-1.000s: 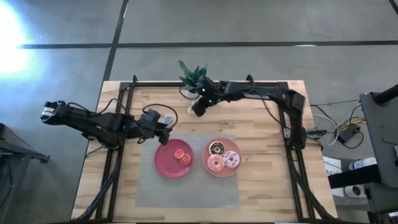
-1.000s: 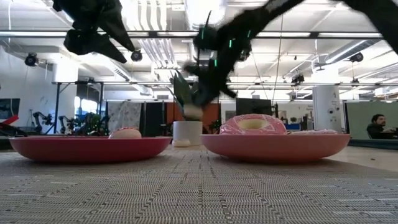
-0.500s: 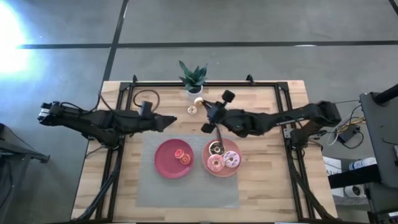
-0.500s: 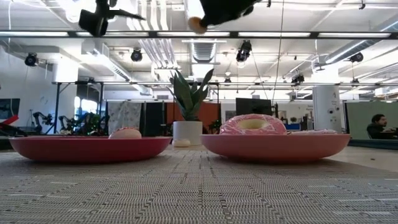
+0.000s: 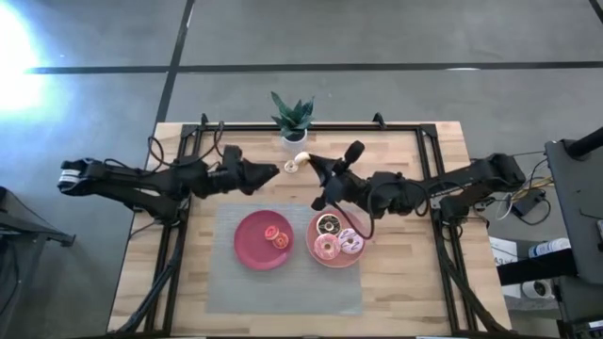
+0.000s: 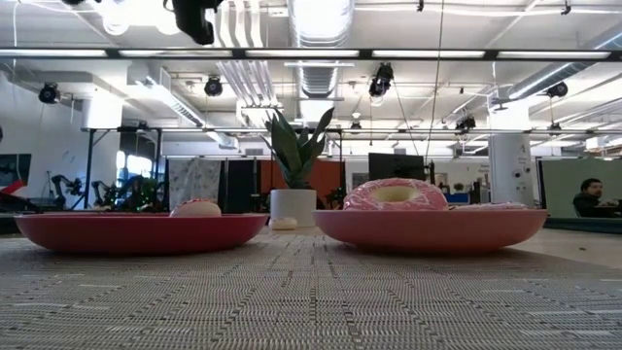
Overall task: Pick & Place donuts
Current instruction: Put the small yellow donut on the pink plate
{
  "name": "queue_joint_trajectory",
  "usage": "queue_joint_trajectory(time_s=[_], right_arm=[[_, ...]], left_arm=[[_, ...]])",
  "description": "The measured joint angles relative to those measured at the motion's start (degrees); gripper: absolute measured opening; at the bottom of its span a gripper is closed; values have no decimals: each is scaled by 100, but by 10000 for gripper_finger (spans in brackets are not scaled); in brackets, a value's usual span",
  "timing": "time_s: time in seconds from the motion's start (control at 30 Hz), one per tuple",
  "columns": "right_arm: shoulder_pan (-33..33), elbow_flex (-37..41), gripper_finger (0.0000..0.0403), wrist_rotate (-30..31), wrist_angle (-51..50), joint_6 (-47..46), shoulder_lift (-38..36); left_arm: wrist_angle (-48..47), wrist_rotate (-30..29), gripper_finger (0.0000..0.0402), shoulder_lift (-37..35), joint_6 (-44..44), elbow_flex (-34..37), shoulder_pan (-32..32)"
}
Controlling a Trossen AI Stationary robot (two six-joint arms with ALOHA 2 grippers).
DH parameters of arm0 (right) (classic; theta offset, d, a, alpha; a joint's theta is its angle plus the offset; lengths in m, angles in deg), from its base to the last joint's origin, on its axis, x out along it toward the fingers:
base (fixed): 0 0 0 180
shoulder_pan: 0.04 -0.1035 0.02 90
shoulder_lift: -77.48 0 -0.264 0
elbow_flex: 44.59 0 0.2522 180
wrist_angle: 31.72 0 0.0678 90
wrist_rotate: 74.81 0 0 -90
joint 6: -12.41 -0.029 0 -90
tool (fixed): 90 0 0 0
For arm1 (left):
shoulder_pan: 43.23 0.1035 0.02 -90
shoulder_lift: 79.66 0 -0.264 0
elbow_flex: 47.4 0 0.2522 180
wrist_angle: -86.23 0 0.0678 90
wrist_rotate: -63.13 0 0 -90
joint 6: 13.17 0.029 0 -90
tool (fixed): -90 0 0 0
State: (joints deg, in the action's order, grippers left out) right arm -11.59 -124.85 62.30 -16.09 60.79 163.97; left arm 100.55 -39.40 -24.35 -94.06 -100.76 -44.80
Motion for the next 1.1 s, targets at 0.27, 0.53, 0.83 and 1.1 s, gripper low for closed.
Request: queue_joint_trajectory(time_s=[0.27, 0.53, 0.83, 1.1], right_arm=[[-207, -275, 13, -175, 22, 812, 0], [-338, -331, 13, -627, 7, 1418, 2], [-430, -331, 13, -647, 39, 1948, 2], [-462, -335, 13, -647, 264, 2303, 9]], left_arm=[[1462, 442, 153, 137, -929, 561, 233], [1943, 942, 153, 643, -1425, 340, 298], [2259, 1901, 153, 1415, -1518, -349, 535], [2740, 2270, 153, 1786, -1632, -566, 562]])
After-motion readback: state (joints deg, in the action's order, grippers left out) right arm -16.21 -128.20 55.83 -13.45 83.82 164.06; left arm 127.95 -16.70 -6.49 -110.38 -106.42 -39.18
